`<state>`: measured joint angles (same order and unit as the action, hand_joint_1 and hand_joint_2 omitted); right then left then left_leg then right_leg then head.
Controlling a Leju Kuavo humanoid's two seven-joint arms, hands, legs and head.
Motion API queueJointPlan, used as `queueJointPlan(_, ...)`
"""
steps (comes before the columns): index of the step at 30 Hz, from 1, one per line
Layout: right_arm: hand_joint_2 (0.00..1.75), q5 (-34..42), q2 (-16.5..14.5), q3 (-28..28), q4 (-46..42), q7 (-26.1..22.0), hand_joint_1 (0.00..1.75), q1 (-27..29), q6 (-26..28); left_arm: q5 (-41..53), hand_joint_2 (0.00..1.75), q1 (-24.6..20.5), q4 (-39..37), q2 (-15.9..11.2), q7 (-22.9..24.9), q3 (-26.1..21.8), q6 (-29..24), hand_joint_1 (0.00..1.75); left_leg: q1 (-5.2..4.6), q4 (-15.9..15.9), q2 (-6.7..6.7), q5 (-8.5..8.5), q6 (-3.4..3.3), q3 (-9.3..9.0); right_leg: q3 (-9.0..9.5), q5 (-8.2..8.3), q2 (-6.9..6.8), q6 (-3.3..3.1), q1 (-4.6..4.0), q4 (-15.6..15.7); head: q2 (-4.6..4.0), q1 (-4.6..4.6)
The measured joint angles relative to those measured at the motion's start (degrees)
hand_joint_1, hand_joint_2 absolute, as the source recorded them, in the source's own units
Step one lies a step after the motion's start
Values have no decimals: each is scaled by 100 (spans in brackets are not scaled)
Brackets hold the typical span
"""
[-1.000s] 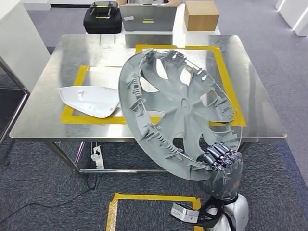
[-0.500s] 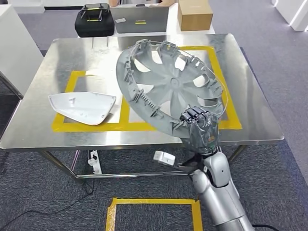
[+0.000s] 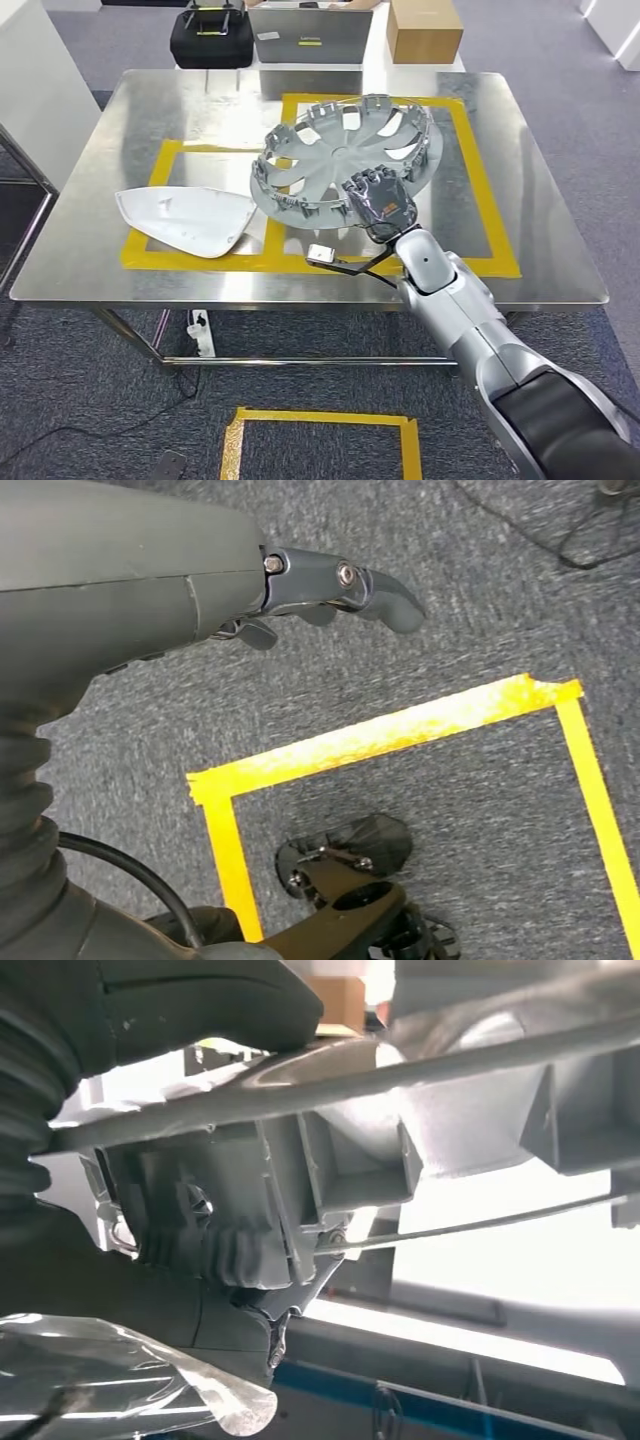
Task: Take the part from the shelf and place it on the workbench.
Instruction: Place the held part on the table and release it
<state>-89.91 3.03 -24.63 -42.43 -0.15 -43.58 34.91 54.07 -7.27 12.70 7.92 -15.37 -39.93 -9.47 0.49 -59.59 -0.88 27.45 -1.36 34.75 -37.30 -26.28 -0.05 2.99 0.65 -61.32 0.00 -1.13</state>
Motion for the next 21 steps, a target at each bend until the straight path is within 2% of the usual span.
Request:
queueJointPlan(1, 175, 0, 10, -76, 123, 51, 175, -81, -33, 2, 175, -1, -1, -1, 0, 9, -14, 0, -12, -13, -2, 7, 23, 19, 67, -2, 2, -25, -7, 136, 1, 4)
queueJointPlan(4, 175, -2, 22, -377, 482, 349, 175, -328, -294, 8, 175, -4, -1, 6, 15, 37, -54, 0, -20, -31, 8, 28, 75, 50, 114, -65, 20, -114, 3, 210, 1, -4)
queueJointPlan(5, 175, -3, 26, -504, 608, 487, 175, -419, -435, 9, 175, -5, -1, 12, 26, 44, -62, 0, -18, -106, 14, 86, 103, 79, 130, -69, 18, -146, 16, 221, 0, -7)
queueJointPlan(7, 175, 3, 29, -753, 838, 744, 175, -598, -727, 9, 175, -4, -2, 25, 49, 50, -79, 0, -5, -569, 32, 336, 166, 286, 165, -78, 11, -199, 36, 238, 0, 7)
queueJointPlan(9, 175, 11, 29, -950, 1069, 972, 175, -766, -1030, 7, 175, 5, -2, 43, 77, 52, -101, 0, 7, -1330, 43, 635, 203, 649, 191, -98, 14, -227, 37, 238, 0, 14)
queueJointPlan(10, 175, 17, 29, -1009, 1182, 1076, 175, -839, -1170, 3, 175, 13, -2, 50, 91, 52, -109, 0, 10, -1587, 46, 680, 205, 790, 212, -112, 16, -232, 36, 237, 0, 13)
queueJointPlan(11, 175, 28, 29, -1048, 1282, 1171, 175, -907, -1296, -4, 175, 23, -2, 56, 101, 52, -113, 0, 10, -1656, 46, 614, 197, 850, 237, -129, 19, -233, 36, 237, 0, 13)
queueJointPlan(12, 175, 56, 30, -1070, 1364, 1257, 175, -973, -1422, -17, 175, 34, -2, 60, 104, 52, -114, 0, 9, -1490, 47, 428, 178, 806, 268, -149, 24, -229, 36, 236, 0, 13)
queueJointPlan(14, 175, 149, 36, -1078, 1482, 1384, 175, -1113, -1647, -54, 175, 51, -2, 61, 105, 52, -104, 0, 2, -774, 45, -39, 123, 532, 326, -193, 33, -207, 33, 239, 0, 12)
queueJointPlan(15, 131, 205, 50, -1066, 1537, 1428, 131, -1180, -1746, -74, 175, 60, -2, 62, 104, 52, -97, 0, -8, -449, 43, -188, 100, 395, 340, -209, 37, -187, 24, 236, 0, 11)
queueJointPlan(16, 87, 250, 71, -1045, 1586, 1458, 87, -1235, -1812, -92, 175, 66, -2, 65, 104, 52, -90, 0, -17, -234, 43, -235, 83, 298, 342, -217, 38, -161, 15, 237, 0, 11)
queueJointPlan(18, 0, 311, 140, -999, 1668, 1487, 0, -1301, -1887, -112, 175, 83, -2, 74, 103, 52, -80, 0, -31, -104, 40, -180, 60, 234, 334, -213, 29, -108, 2, 248, 0, 6)
queueJointPlan(19, 0, 331, 173, -977, 1696, 1493, 0, -1321, -1903, -119, 175, 91, -2, 77, 102, 51, -79, 0, -23, -66, 42, -160, 43, 219, 330, -218, 24, -77, 6, 259, 0, 5)
queueJointPlan(21, 0, 361, 235, -923, 1737, 1508, 0, -1356, -1891, -130, 87, 100, -2, 79, 100, 48, -76, 0, -2, -9, 44, -167, 0, 192, 256, -322, 19, -28, 10, 150, 0, 2)
